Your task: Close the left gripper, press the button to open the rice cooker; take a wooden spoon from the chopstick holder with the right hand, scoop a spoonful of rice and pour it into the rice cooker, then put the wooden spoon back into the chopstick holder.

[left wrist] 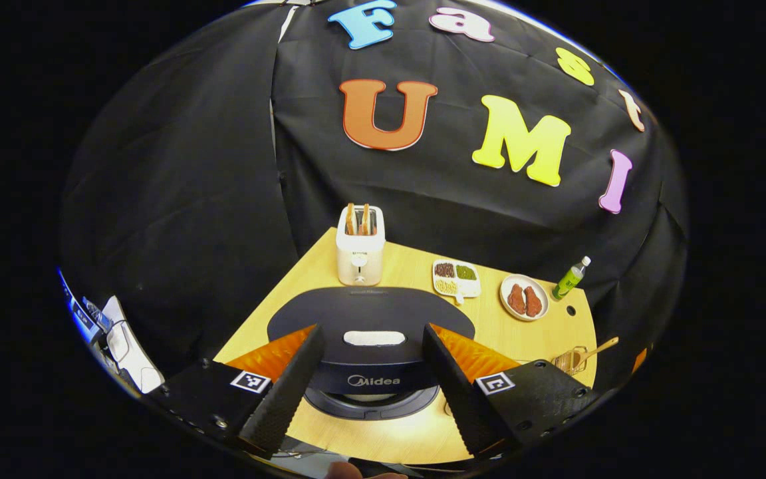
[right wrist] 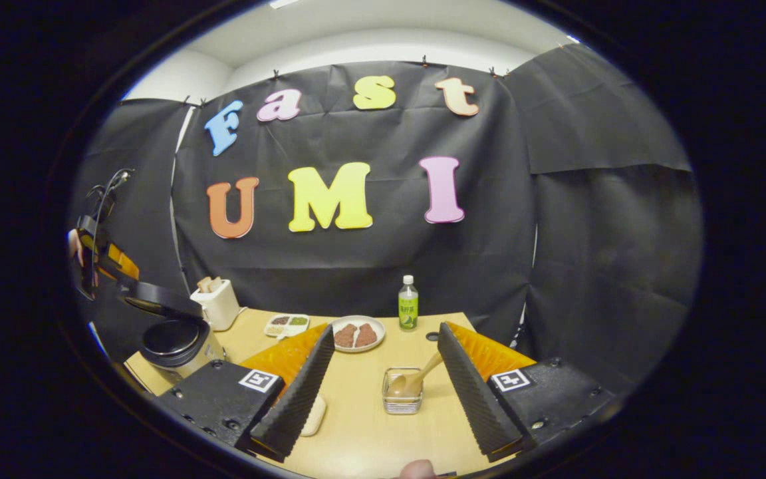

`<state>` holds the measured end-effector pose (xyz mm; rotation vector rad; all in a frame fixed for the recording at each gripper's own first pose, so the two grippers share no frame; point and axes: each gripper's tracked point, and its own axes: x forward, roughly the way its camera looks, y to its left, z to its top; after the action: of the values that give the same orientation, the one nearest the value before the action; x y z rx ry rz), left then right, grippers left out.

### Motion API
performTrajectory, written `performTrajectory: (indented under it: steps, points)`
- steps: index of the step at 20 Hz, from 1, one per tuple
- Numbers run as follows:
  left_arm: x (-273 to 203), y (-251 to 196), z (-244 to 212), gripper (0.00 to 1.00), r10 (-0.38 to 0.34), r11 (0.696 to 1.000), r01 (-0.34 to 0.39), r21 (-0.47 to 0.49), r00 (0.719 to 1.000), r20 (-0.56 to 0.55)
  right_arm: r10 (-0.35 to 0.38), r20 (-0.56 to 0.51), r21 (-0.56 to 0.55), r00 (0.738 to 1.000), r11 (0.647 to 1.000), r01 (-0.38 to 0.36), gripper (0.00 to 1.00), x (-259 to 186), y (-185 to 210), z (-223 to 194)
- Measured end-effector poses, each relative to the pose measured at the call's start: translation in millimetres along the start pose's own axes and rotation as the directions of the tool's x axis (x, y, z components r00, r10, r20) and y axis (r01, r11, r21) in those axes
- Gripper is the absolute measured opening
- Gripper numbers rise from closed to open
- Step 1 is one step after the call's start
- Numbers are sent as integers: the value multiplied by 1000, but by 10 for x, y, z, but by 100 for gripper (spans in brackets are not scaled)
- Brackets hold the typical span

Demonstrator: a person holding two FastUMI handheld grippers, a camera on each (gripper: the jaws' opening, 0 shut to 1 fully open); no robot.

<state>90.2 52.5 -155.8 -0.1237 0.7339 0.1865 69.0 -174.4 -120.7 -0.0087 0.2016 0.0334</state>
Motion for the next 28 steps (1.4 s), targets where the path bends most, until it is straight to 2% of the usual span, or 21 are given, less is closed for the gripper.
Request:
performTrajectory:
  steps: [10,14,17,18,21,24,25,26,28]
  points:
    - [74,24,-701,97,16,1000,-17,-11,993,-119,64,-13,-4,998,998,-64,100,215,136,-8]
    - [127,42,-974,97,14,998,-23,-51,985,-174,80,-14,-19,997,997,-80,100,239,152,-1]
    - [187,19,-1065,100,16,997,-32,-76,979,-205,84,-17,-11,996,996,-85,100,261,152,-26]
    - [199,22,-1077,97,18,997,-34,-72,978,-209,88,-22,-3,996,996,-88,100,275,159,-50]
    - [231,32,-1167,97,35,997,-50,-62,971,-235,100,-30,-4,994,995,-101,100,303,161,-83]
    - [260,72,-1213,96,65,997,-73,-23,966,-249,111,-31,0,993,994,-111,100,356,136,-78]
    - [258,63,-1208,100,69,997,-73,-7,966,-248,114,-30,6,993,993,-114,100,374,138,-80]
    - [282,72,-1264,96,71,997,-76,-7,963,-261,121,-33,16,992,993,-121,100,390,141,-94]
    - [302,65,-1266,96,77,995,-90,-38,963,-258,141,-47,42,989,989,-139,100,431,185,-170]
